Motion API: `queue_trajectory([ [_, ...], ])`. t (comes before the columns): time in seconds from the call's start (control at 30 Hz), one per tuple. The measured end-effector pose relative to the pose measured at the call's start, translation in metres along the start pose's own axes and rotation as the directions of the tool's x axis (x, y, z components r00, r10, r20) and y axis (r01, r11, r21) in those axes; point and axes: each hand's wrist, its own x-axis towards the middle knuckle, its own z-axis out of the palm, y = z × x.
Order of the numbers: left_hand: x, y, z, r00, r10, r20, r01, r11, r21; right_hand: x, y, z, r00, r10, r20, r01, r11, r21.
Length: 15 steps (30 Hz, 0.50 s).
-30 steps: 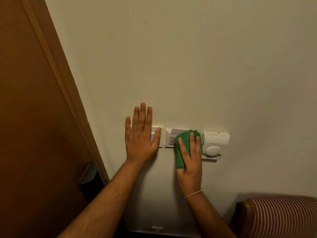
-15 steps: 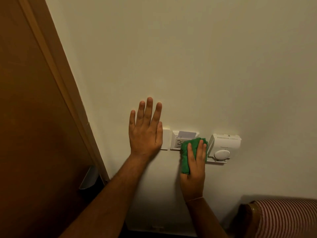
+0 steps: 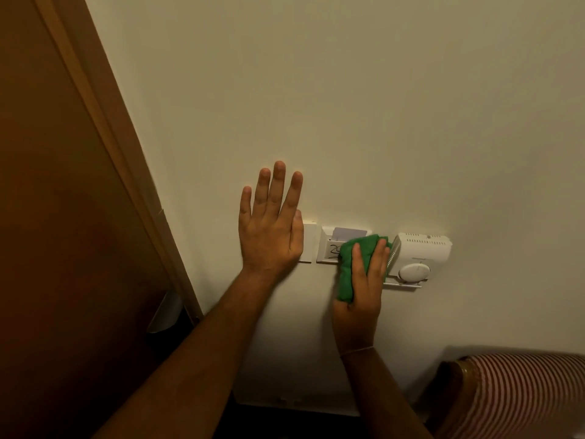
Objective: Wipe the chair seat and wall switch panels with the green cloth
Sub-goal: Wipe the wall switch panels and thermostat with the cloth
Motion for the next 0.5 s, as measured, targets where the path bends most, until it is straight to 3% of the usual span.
queue_trajectory([
  [0.5,0.002,0.004,-0.008,0.999,-0.014,0.04,0.015,1.0,-0.012,0.001,-0.01,0.0,0.995,0.086,-0.056,-0.084,0.996,0.027],
])
